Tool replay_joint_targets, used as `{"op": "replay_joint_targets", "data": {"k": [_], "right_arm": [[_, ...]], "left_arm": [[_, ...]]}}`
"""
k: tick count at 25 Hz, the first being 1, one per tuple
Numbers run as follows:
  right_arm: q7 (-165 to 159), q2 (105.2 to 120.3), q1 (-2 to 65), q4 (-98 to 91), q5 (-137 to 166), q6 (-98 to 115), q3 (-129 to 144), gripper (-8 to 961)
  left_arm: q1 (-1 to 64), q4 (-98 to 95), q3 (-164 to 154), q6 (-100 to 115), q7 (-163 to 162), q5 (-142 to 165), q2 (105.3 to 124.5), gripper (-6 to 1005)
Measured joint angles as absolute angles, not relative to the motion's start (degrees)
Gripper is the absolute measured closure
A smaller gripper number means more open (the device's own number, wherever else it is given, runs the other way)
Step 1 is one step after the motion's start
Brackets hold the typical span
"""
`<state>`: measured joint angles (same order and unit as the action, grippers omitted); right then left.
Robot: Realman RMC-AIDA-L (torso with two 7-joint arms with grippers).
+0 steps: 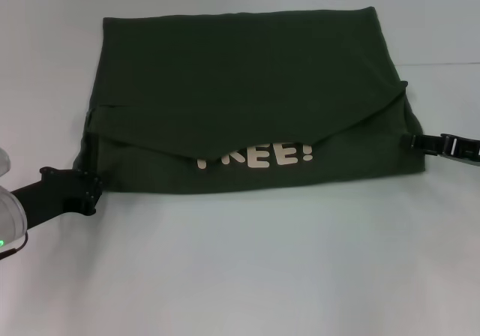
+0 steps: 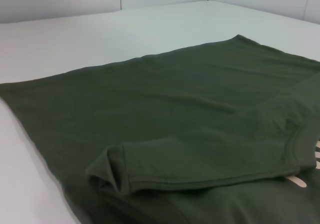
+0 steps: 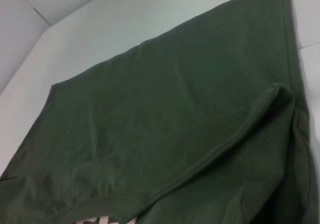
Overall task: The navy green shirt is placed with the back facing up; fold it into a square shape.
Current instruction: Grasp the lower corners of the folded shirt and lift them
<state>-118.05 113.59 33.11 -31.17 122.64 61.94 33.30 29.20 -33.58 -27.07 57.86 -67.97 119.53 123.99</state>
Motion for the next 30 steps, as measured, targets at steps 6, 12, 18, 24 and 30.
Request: {"op": "replay_joint_targets", "data": {"k": [6,12,18,24,30], "right_arm": [[-116.81,114.74,34.04,-31.09,122.66,59.74,34.60,274],[-114.42,114.96,34.88,-29.58,122.57,59.13,34.88,314],[-113.52,114.96,34.22,-29.43,122.30,59.19,34.53,567],[-112.74,114.98,33.97,-29.43,122.27,59.04,34.03,797],[-109.62,114.94,32.38,-29.44,121.07,60.86,31.73,918]], "left_arm": [[29.27,-33.48,-27.08,57.68,-67.96,119.53,123.94,967],[29.27,-33.37,-27.07,57.56,-67.94,119.53,123.93,967],[29.27,-33.37,-27.07,57.69,-67.93,119.53,123.93,968],[29.26,-33.37,-27.07,57.80,-68.04,119.53,123.93,969],[27.50,-35.87,-26.59,62.39,-73.00,119.52,124.05,969]]}}
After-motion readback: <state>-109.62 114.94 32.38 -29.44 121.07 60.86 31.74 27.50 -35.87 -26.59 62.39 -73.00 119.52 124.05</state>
